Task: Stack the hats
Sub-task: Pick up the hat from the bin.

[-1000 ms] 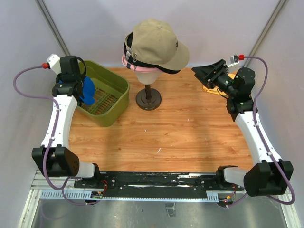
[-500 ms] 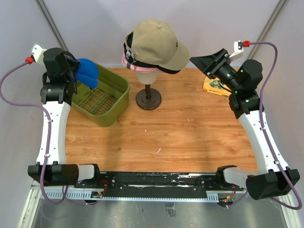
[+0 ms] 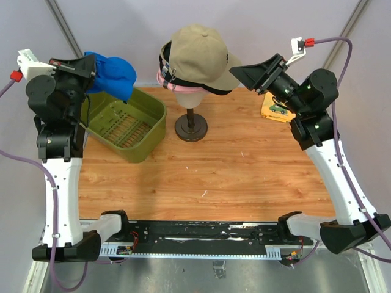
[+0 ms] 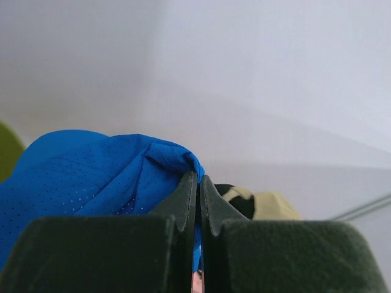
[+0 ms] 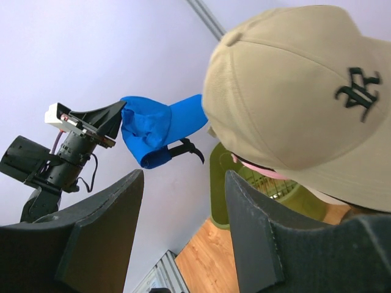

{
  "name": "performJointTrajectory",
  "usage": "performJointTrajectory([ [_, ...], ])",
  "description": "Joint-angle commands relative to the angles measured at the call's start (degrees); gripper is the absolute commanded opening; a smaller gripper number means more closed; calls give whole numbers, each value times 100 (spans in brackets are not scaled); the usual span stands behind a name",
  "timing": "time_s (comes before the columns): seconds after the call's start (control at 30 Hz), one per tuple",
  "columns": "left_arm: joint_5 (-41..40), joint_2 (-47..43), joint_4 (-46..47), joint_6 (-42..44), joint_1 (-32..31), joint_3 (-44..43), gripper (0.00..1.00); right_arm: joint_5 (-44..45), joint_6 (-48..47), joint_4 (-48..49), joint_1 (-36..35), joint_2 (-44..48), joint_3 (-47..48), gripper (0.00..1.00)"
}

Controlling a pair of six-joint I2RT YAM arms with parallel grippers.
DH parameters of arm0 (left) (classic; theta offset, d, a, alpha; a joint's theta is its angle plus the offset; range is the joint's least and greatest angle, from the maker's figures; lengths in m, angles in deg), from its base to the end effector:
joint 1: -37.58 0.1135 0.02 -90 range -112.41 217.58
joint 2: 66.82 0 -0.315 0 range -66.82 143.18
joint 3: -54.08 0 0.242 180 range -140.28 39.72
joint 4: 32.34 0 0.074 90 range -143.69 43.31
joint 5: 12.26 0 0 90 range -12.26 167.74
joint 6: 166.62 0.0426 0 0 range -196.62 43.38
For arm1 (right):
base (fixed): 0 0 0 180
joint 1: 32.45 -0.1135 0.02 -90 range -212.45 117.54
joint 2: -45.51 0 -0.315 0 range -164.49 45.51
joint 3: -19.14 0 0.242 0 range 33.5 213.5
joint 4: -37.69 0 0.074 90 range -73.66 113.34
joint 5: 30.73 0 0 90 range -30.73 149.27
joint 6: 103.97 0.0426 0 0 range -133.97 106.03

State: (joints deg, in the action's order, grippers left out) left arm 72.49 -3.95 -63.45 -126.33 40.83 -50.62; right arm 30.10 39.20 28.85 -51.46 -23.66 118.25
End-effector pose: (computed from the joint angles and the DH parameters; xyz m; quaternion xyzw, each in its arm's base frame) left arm 0.1706 0.0136 0.5769 -0.3157 0.5547 -0.2766 0.7184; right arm 0.2026 0.0918 0.5687 -0.0377 0.5843 0.5852 0.5610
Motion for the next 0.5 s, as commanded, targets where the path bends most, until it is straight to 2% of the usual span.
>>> performJointTrajectory([
  [0.0,794,-383,876,-245,-17,-121,1,-168,-88,138,-321,-291,471,57],
  [0.13,1528,-439,1303,-468,-17,-337,1,-272,34,168,-609,-588,803,56],
  [0.27,2157,-266,1353,-638,-19,-874,0,-273,9,144,-885,-794,1067,55],
  [0.47,2889,-149,1699,-1211,-17,-1224,1,-474,681,1003,-1133,-1008,977,56],
])
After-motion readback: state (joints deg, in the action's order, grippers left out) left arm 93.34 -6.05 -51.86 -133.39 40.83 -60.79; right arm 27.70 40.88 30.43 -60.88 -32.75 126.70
